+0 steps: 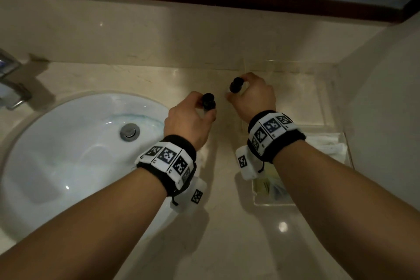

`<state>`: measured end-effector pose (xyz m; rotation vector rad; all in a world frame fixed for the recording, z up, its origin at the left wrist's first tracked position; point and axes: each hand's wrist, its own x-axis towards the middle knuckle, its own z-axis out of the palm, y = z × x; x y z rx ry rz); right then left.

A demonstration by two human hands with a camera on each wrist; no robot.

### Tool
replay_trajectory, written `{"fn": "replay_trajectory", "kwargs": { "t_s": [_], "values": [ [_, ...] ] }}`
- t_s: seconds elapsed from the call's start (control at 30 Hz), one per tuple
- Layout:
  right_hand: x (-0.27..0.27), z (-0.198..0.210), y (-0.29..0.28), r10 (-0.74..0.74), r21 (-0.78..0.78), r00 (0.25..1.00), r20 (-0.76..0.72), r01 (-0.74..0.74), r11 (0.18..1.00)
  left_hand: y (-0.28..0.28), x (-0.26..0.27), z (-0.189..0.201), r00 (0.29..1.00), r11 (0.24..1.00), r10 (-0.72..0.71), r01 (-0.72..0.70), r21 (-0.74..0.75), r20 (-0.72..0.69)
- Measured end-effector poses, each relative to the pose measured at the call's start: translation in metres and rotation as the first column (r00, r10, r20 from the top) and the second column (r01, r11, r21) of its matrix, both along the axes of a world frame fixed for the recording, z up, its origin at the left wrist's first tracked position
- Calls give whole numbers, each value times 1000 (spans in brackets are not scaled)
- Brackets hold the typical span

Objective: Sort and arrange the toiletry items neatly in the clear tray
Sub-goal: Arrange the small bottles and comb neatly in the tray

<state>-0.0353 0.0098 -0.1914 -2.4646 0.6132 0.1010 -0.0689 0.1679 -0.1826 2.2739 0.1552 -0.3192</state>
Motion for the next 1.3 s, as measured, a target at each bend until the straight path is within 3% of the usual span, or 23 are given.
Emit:
{"fn": "replay_trajectory", "kwargs": {
  "t_s": [0.33,0.53,0.8,0.97,1.3],
  "values": [
    [11,-11,7,-2,-113,998,-57,-4,994,17,-8,4,1000,999,14,-13,-32,27],
    [-5,4,6,-44,-40,999,-2,44,998,17,-16,11,999,1000,-5,6,-21,41],
    [-71,61,-51,-235,-14,939,251,246,969,-31,-36,29,983,983,-181,180,-26,-38],
    [-120,68,-99,-331,-51,915,231,351,935,-68,-57,20,948,953,-301,304,12,-101],
    [-194,54,-164,-406,-105,902,148,423,900,-98,-71,-6,939,935,-303,325,139,-162]
  ]
}}
